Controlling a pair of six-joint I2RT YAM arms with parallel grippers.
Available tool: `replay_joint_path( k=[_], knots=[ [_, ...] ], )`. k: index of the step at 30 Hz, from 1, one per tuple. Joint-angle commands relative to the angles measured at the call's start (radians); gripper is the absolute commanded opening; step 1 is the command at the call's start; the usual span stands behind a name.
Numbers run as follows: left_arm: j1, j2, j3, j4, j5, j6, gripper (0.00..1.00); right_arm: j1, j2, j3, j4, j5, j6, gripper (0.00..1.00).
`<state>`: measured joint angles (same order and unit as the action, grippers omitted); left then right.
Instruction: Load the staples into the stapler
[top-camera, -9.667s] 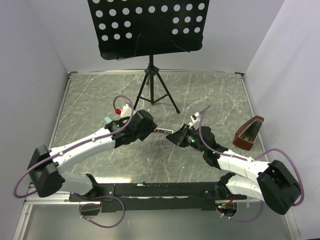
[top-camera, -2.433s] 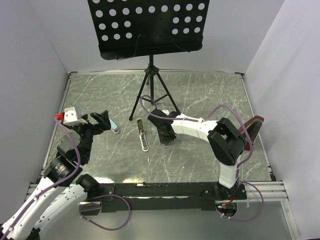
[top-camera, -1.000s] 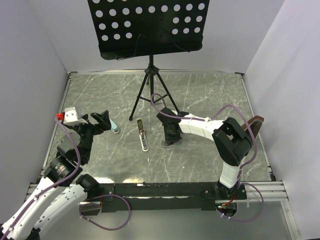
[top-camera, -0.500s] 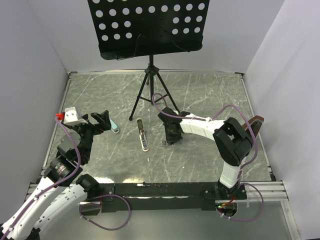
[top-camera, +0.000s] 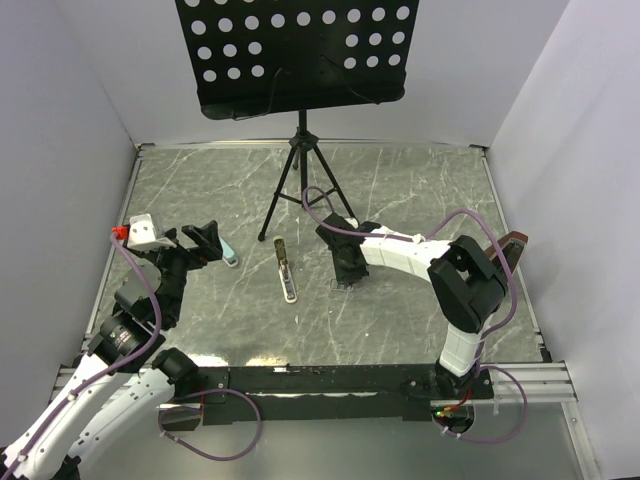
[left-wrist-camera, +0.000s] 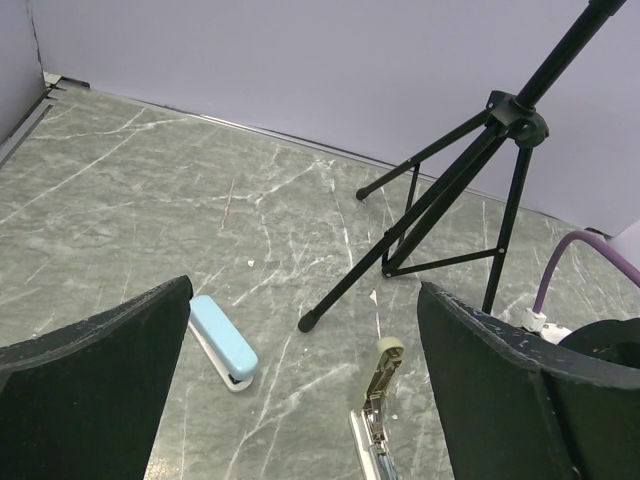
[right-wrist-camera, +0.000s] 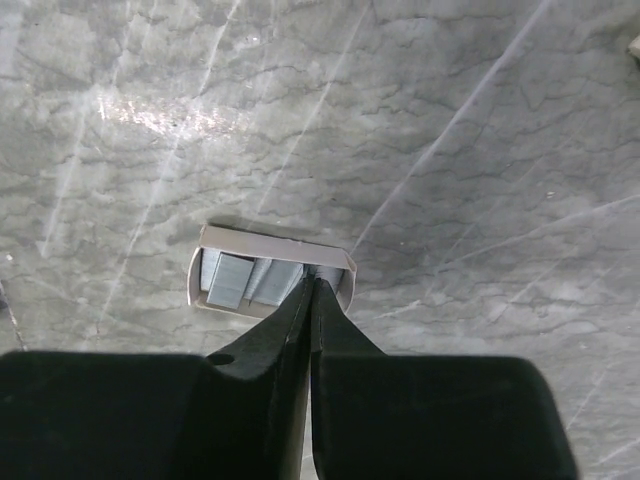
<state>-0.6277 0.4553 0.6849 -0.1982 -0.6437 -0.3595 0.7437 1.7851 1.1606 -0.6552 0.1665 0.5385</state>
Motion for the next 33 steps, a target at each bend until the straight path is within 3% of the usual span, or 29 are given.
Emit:
replay_joint_path(
  k=[1, 5, 11, 17, 33],
  knots=[
    [0.005, 0.006, 0.015, 0.039, 0.010, 0.017, 0.99, 0.005, -0.058, 0.042, -0.024, 0.038, -0.035, 0.06],
    [0.005, 0.008, 0.015, 0.039, 0.010, 0.016, 0.99, 0.006, -0.088, 0.042, -0.021, 0.030, -0.031, 0.08],
    [0.005, 0.010, 0.015, 0.039, 0.012, 0.016, 0.99, 0.017, -0.107, 0.045, -0.003, -0.004, -0.006, 0.23],
    [0.005, 0.006, 0.015, 0.039, 0.013, 0.016, 0.99, 0.016, -0.089, 0.033, 0.014, -0.038, 0.044, 0.29],
    [0.005, 0.003, 0.013, 0.039, 0.018, 0.016, 1.00, 0.017, -0.041, -0.002, 0.022, -0.025, 0.129, 0.30]
  ],
)
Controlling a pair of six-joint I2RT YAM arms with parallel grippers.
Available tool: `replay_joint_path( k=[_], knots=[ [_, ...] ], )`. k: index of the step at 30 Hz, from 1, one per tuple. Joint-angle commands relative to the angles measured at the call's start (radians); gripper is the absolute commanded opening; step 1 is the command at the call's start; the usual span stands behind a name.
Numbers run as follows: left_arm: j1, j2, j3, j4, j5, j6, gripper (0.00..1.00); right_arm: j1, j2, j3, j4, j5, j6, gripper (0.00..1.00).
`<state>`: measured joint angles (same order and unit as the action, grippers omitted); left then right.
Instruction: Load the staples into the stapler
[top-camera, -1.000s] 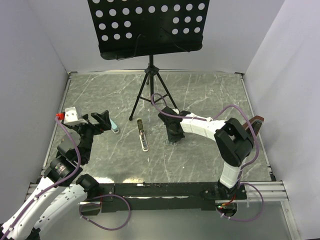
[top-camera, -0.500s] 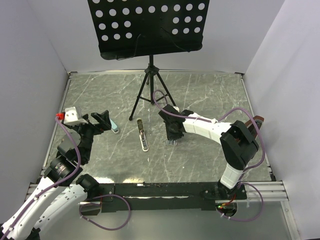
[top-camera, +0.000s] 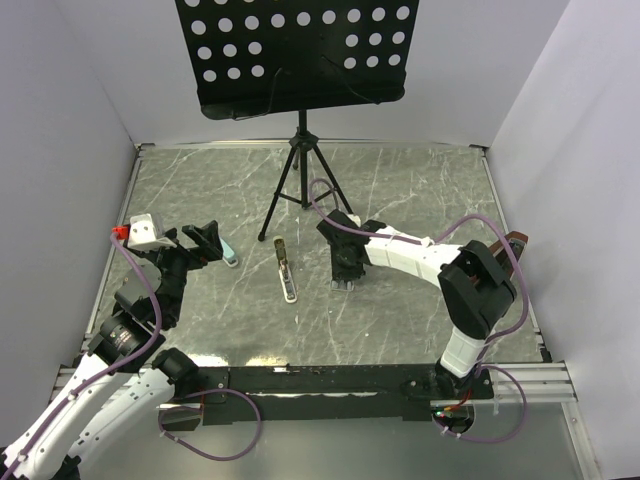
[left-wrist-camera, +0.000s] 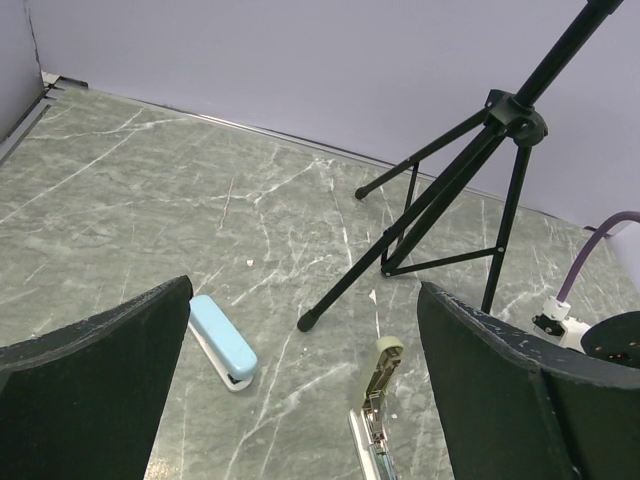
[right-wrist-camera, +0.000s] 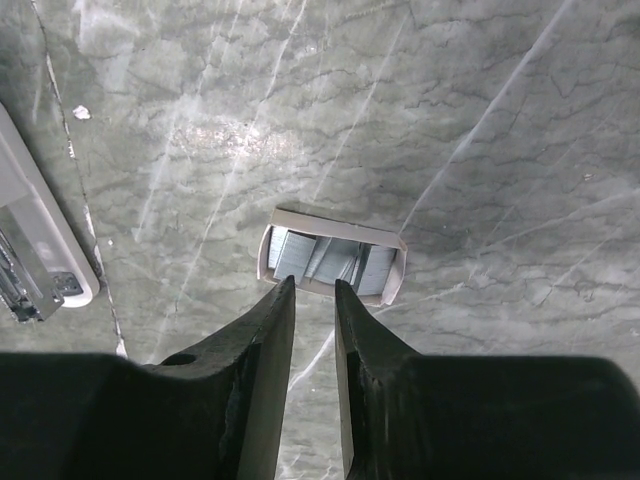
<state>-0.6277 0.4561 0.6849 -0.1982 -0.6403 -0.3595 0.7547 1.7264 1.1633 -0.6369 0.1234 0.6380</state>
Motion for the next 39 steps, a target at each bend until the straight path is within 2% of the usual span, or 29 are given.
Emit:
replay_joint_path(
  k=[1, 16, 29, 39],
  knots=[
    [0.005, 0.001, 0.013, 0.039, 0.014, 0.016, 0.99, 0.006, 0.019, -0.007, 0.002, 0.018, 0.029, 0.30],
    [0.005, -0.002, 0.013, 0.039, 0.010, 0.017, 0.99, 0.005, 0.051, -0.024, 0.003, 0.030, 0.040, 0.23],
    [0.006, 0.001, 0.010, 0.040, 0.005, 0.019, 0.99, 0.005, 0.056, -0.030, 0.013, 0.041, 0.029, 0.22],
    [0.008, 0.004, 0.008, 0.043, 0.010, 0.019, 0.99, 0.008, 0.036, -0.028, 0.013, 0.051, 0.019, 0.10]
  ],
)
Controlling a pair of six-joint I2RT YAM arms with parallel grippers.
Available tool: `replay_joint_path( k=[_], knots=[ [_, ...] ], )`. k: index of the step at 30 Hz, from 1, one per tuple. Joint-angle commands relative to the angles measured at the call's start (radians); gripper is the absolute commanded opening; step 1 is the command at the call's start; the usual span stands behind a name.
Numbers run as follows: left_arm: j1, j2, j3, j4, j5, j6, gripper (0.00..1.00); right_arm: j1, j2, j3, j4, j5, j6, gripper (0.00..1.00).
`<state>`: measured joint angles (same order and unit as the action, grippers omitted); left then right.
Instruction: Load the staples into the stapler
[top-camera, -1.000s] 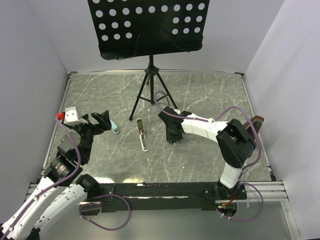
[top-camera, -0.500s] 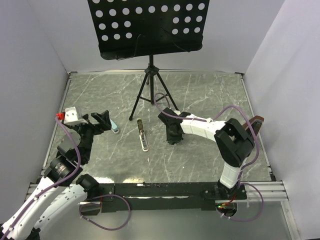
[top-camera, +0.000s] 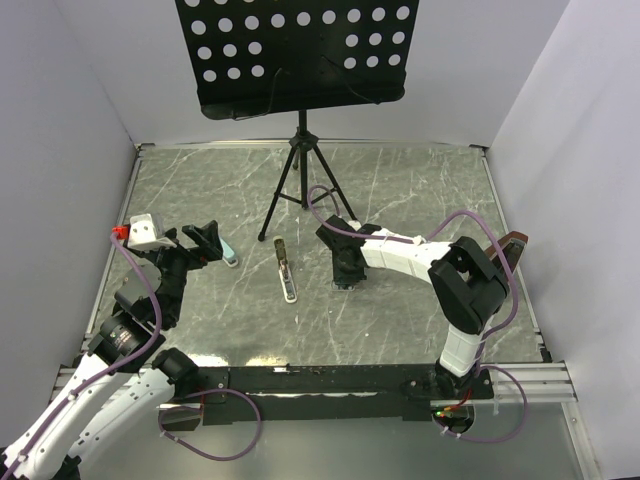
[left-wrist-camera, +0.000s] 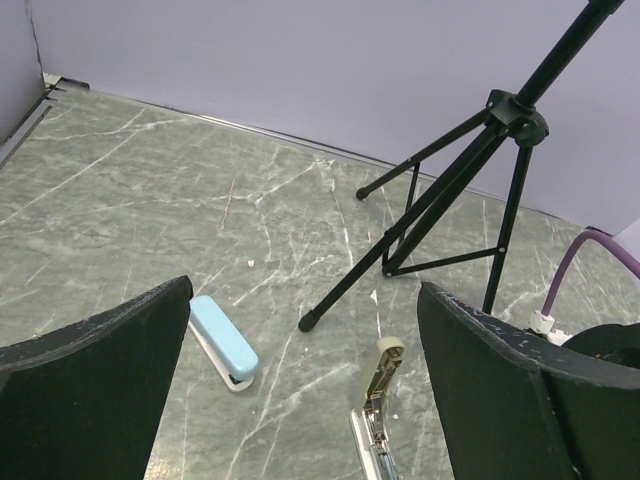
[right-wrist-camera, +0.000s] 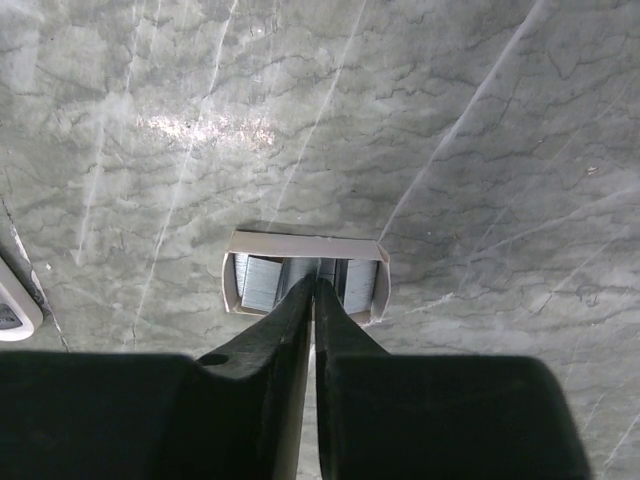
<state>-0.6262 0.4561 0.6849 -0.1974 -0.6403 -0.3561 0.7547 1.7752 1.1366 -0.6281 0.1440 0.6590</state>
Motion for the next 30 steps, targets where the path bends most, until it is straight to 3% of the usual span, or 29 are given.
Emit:
replay_joint_path(
  k=[1, 9, 27, 30],
  knots=[
    [0.008, 0.004, 0.008, 0.042, 0.010, 0.016, 1.00, 0.005, -0.017, -0.001, 0.007, 0.031, -0.005, 0.09],
    [0.011, 0.004, 0.007, 0.041, 0.008, 0.016, 1.00, 0.006, -0.036, 0.003, 0.013, 0.039, -0.018, 0.00],
    [0.011, 0.006, 0.007, 0.046, 0.017, 0.014, 0.99, 0.006, -0.069, -0.003, 0.034, 0.020, -0.032, 0.00],
    [0.013, 0.009, 0.007, 0.042, 0.021, 0.014, 0.99, 0.005, -0.066, -0.006, 0.036, 0.009, -0.035, 0.09]
  ],
)
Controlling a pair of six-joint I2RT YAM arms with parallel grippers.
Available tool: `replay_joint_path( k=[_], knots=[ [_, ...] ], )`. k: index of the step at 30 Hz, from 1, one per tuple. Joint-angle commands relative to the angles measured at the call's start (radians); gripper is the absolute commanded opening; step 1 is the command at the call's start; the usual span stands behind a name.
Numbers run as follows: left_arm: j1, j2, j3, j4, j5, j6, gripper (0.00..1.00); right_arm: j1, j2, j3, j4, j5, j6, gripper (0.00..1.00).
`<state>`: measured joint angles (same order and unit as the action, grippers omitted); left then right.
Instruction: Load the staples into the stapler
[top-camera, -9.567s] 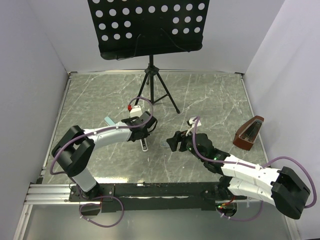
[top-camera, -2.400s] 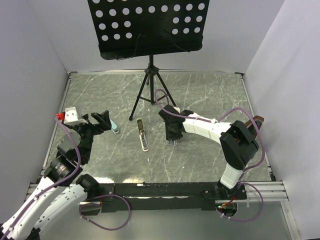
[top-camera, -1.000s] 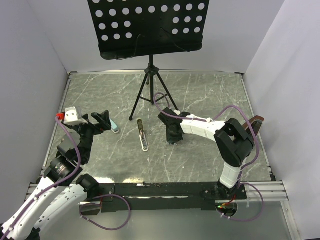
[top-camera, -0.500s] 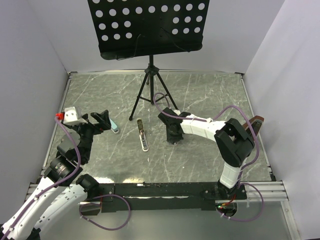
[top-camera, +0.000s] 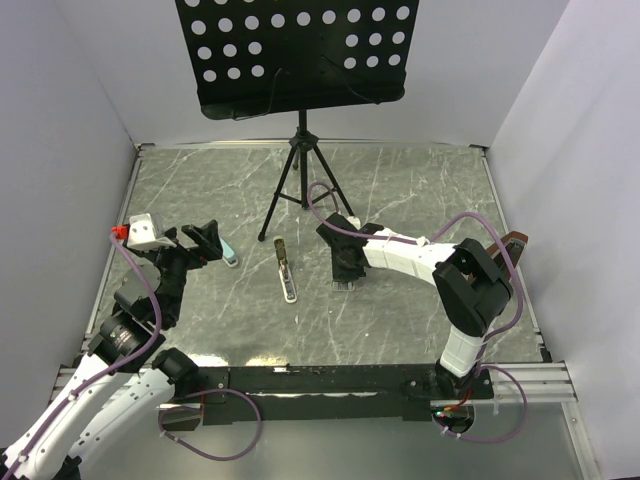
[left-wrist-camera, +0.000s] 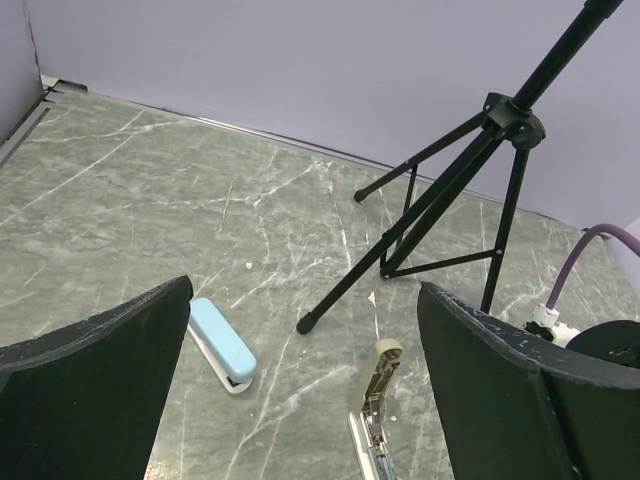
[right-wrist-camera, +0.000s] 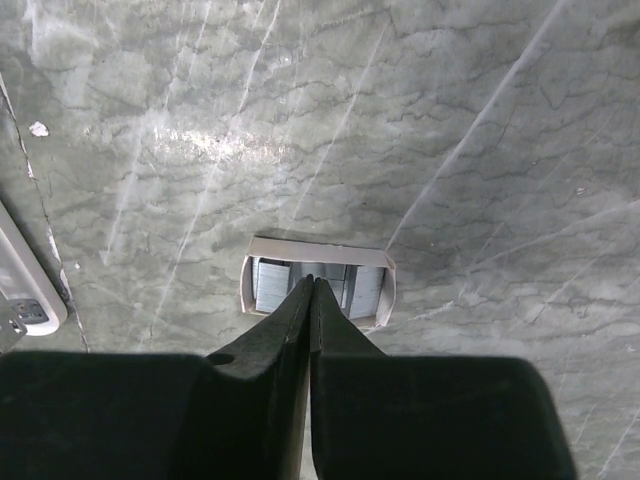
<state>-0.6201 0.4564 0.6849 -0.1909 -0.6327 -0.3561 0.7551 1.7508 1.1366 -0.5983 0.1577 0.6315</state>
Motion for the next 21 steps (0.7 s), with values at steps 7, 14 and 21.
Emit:
replay_joint_path(
  k=[7, 14, 21],
  knots=[
    [0.006, 0.008, 0.007, 0.038, 0.016, 0.012, 0.99, 0.004, -0.024, -0.005, -0.005, -0.009, -0.012, 0.17],
    [0.008, 0.007, 0.007, 0.038, 0.018, 0.012, 0.99, 0.007, -0.005, 0.000, -0.018, -0.014, -0.013, 0.21],
    [0.006, 0.011, 0.007, 0.038, 0.021, 0.012, 0.99, 0.006, -0.004, -0.008, -0.008, -0.027, -0.015, 0.21]
  ],
)
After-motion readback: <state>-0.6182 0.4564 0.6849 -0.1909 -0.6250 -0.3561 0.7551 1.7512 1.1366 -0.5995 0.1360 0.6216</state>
